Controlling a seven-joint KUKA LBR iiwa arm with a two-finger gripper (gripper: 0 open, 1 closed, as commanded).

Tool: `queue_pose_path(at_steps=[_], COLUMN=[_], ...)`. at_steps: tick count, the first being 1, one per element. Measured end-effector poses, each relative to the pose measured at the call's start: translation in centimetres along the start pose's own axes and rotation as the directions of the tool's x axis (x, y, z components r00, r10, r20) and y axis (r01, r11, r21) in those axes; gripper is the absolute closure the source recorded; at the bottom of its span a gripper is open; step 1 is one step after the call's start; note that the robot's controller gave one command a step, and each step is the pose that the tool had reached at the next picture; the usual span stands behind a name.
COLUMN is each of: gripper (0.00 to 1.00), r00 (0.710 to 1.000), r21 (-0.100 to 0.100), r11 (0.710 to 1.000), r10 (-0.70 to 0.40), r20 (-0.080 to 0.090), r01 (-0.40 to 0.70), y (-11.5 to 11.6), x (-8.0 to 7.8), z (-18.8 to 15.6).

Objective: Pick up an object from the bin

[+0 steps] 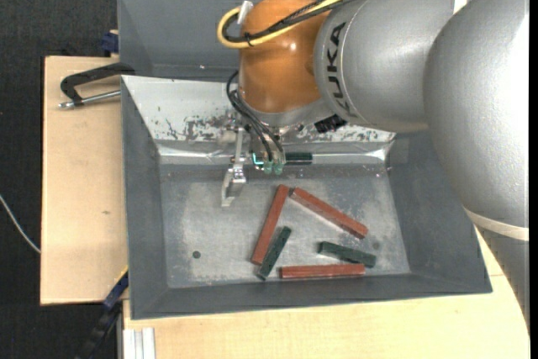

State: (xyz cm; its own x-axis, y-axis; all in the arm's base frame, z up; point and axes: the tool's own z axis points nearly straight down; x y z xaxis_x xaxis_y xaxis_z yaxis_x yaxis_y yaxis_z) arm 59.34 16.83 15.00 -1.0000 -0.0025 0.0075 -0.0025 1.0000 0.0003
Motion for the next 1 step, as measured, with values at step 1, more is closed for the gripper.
queue_pose_path(at_steps=[1], gripper=[0.00], r00=[1.000], r21=[-0.001], r11=[1.000], r10=[0.002], r20=[0.008], r01=[-0.002], y=[-0.05], x=[-0.20], z=[-0.48])
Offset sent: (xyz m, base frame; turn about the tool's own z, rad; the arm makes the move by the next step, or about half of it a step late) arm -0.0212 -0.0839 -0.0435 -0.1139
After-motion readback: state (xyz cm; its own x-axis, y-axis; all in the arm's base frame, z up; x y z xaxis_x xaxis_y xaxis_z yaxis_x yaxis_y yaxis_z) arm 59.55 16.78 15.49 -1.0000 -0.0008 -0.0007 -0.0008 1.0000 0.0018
